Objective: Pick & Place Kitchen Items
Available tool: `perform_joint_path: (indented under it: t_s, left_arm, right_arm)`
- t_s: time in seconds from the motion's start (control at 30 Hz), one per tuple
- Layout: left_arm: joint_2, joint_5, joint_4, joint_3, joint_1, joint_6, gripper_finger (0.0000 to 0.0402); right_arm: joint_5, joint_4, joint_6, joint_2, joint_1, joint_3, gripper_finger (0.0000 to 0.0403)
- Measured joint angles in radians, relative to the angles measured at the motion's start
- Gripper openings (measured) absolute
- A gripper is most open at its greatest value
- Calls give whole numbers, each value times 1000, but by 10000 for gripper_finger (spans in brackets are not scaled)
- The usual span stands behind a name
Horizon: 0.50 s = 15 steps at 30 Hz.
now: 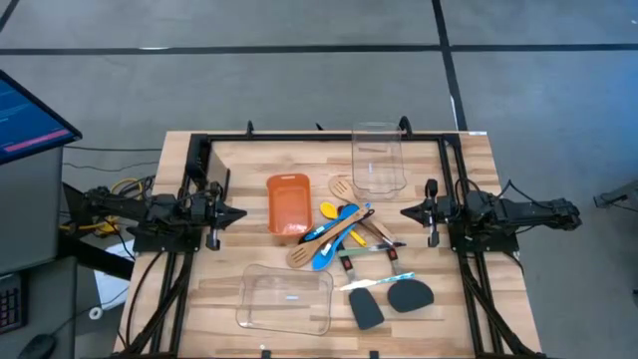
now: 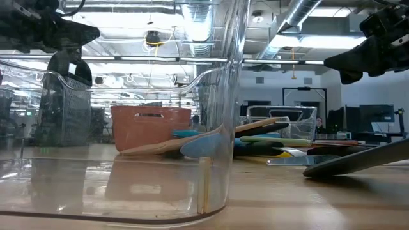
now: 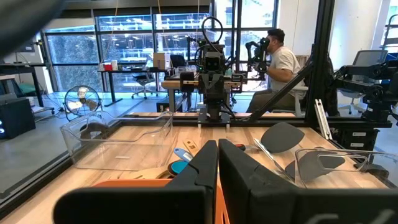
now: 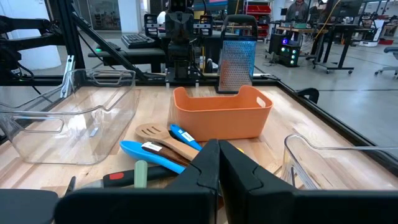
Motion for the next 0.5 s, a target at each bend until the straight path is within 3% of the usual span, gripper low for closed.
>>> perform_joint_path:
  t_s: [0.5]
  left_arm:
    - [0, 0, 7, 0, 0, 0, 3]
  right_arm:
    - [0, 0, -8, 0, 0, 0, 0]
